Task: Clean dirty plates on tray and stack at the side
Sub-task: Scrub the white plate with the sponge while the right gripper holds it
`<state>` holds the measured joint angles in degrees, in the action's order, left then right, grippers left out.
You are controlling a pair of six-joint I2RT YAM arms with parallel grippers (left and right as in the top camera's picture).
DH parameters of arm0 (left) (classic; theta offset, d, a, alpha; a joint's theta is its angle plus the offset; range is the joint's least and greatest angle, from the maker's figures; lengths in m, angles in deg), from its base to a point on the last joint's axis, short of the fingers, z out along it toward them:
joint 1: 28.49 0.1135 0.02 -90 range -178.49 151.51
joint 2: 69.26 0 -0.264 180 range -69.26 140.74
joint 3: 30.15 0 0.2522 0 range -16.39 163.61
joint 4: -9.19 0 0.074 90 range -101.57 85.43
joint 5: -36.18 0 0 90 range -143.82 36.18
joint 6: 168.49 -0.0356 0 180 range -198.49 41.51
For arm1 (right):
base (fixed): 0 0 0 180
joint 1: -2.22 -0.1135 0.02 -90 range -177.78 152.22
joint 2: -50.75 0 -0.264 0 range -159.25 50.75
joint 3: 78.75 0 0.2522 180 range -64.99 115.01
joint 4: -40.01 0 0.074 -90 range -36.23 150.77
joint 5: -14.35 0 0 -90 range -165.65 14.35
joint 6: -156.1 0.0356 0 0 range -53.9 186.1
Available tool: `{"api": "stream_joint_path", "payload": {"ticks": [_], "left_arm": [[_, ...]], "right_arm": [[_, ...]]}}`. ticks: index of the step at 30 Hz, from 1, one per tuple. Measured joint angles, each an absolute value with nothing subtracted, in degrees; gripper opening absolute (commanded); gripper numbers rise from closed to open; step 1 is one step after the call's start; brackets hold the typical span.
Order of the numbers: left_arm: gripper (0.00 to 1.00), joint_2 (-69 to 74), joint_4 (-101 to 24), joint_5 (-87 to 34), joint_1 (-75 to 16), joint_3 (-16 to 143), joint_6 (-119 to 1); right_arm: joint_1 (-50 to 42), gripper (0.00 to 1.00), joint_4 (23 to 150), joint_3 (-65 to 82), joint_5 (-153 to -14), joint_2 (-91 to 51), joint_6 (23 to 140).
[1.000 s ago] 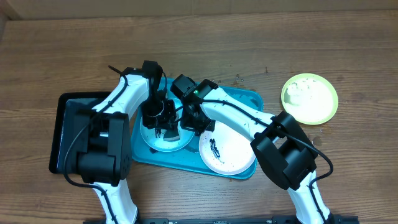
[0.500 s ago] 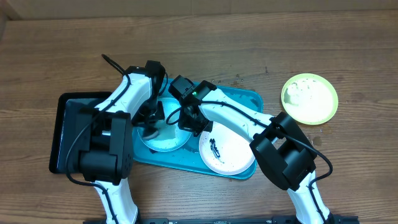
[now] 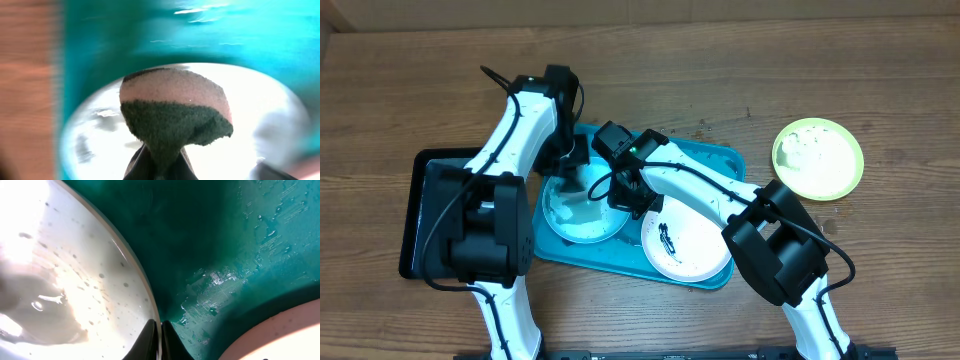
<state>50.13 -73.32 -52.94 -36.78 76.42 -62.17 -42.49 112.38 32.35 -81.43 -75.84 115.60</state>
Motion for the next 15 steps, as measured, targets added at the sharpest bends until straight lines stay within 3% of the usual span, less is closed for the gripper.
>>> {"api": "stream_joint_path", "payload": {"ticks": [2,6,15], "left_arm": [[0.04,50.13,-72.23,-43.39,-36.76,77.01,-65.49],[0.04,50.13,-70.74,-38.32,-36.76,76.53,-67.07],[0.04,50.13,-62.28,-40.06,-36.74,67.27,-66.0]], "right_arm": [[-42.49,0.04,112.3,32.35,-81.41,-75.84,115.6],[-42.49,0.04,112.23,32.35,-81.41,-75.84,115.57],[-42.51,0.04,112.32,32.35,-81.3,-75.84,115.6]]}}
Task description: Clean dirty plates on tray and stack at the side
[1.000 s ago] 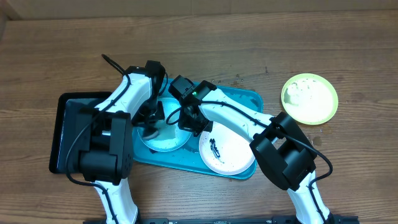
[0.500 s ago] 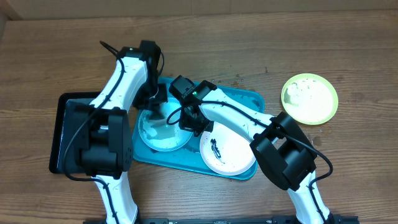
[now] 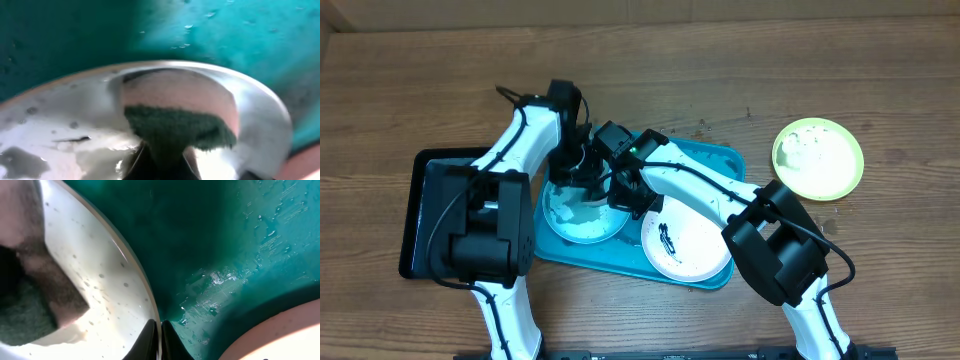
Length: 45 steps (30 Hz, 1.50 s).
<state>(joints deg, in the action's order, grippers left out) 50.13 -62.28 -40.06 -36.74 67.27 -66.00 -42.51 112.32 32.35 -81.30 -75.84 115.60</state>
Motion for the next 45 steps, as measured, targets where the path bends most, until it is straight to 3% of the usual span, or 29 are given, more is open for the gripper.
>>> {"api": "stream_joint_path", "payload": {"ticks": [8,13,20,28,33,38,45], "left_arm": [[0.04,49.08,-64.86,-53.94,-37.13,66.15,-59.37],[0.04,49.21,-70.63,-68.26,-36.83,66.22,-52.69],[0.04,49.96,-81.3,-78.25,-36.17,74.13,-43.35],[0.04,44.36,-77.89,-68.68,-33.24,79.99,-44.58],[0.04,36.23,-78.63,-58.45,-25.42,80.77,-47.57],[0.04,33.91,-83.53,-55.95,-16.26,81.36,-50.35],[0.04,33.98,-78.5,-54.64,-10.86,75.53,-51.72]], "right_arm": [[-42.54,0.04,112.01,32.35,-81.45,-75.84,115.36],[-42.54,0.04,111.99,32.35,-81.47,-75.84,115.36],[-42.76,0.04,113.45,32.4,-81.47,-75.84,115.03],[-42.47,0.04,116.78,35.48,-80.05,-75.84,108.43],[-42.34,0.04,122.46,44.26,-76.27,-75.84,101.74],[-42.58,0.04,129.21,53.97,-67.37,-75.84,95.71],[-46.36,0.04,136.36,63.02,-47.96,-75.84,85.26]]}}
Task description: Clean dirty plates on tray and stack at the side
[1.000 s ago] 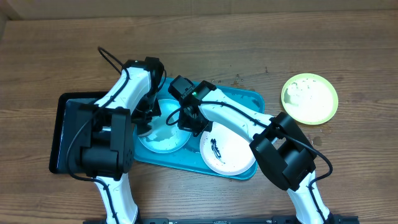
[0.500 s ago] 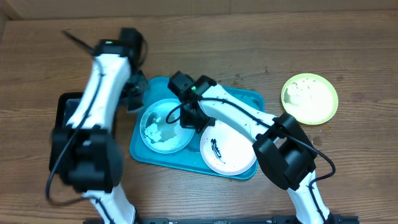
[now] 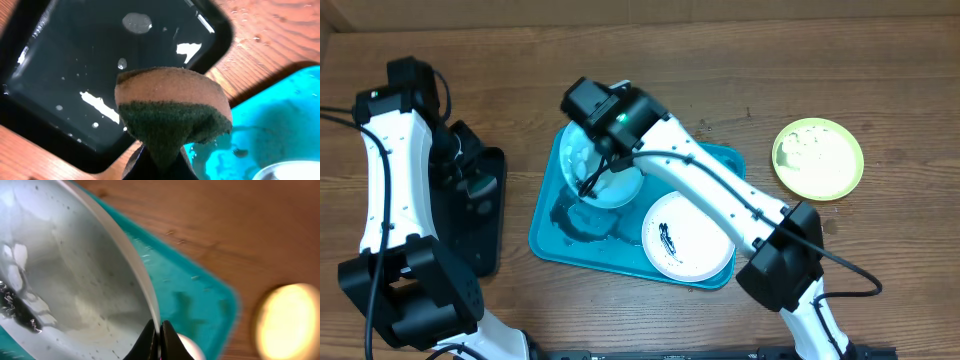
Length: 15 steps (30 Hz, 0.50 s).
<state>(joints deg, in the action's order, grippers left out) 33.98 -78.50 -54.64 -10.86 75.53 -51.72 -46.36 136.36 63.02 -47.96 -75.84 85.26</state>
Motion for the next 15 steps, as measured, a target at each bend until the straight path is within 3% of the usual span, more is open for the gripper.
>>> {"api": "stream_joint_path", "payload": {"ticks": [11,15], "left_arm": [[0.04,34.15,-72.14,-51.82,-6.69,66.04,-51.72],[0.04,34.15,-72.01,-51.65,-6.69,66.04,-51.72]], "right_arm": [[-61.22,0.04,138.0,63.39,-8.01,-75.84,73.57],[-64.22,0.04,138.02,63.39,-1.02,-75.84,72.1]]}}
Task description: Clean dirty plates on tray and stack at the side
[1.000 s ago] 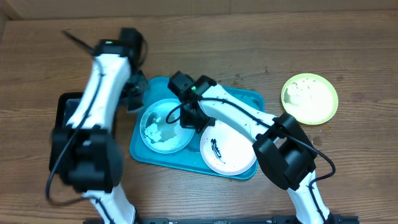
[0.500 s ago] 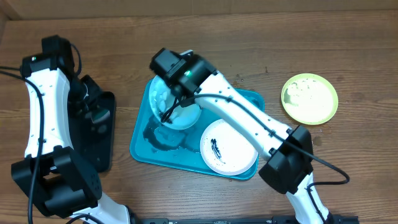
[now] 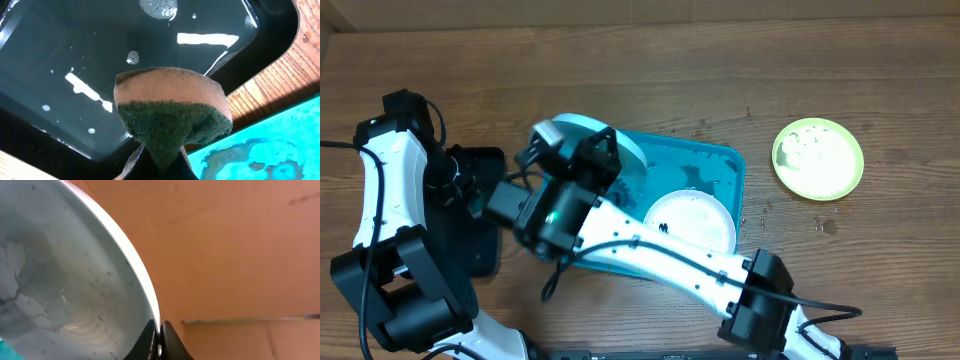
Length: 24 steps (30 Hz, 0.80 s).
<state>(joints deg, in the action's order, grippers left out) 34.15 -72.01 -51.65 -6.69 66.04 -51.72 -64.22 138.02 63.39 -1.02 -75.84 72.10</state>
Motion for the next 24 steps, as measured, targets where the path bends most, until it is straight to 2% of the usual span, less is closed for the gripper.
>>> {"api": "stream_joint_path", "payload": {"ticks": [6,11,17,24], "left_arm": [[0.04,34.15,-71.99,-51.56,-6.69,66.02,-51.75],[0.04,34.15,-71.99,-51.41,-6.69,66.02,-51.75],[0.04,34.15,-72.07,-51.41,-6.69,66.02,-51.75],[0.04,34.15,-72.2,-51.41,-6.69,66.02,-51.75]], "right_arm": [[-65.49,0.04,136.21,63.39,2.72,-75.84,70.31],[-64.72,0.04,135.18,63.39,-2.5,-75.84,70.31],[-59.78,0.04,132.51,63.39,-23.38,-75.84,71.6],[-41.75,0.04,133.08,63.39,-49.06,-75.84,78.48]]}}
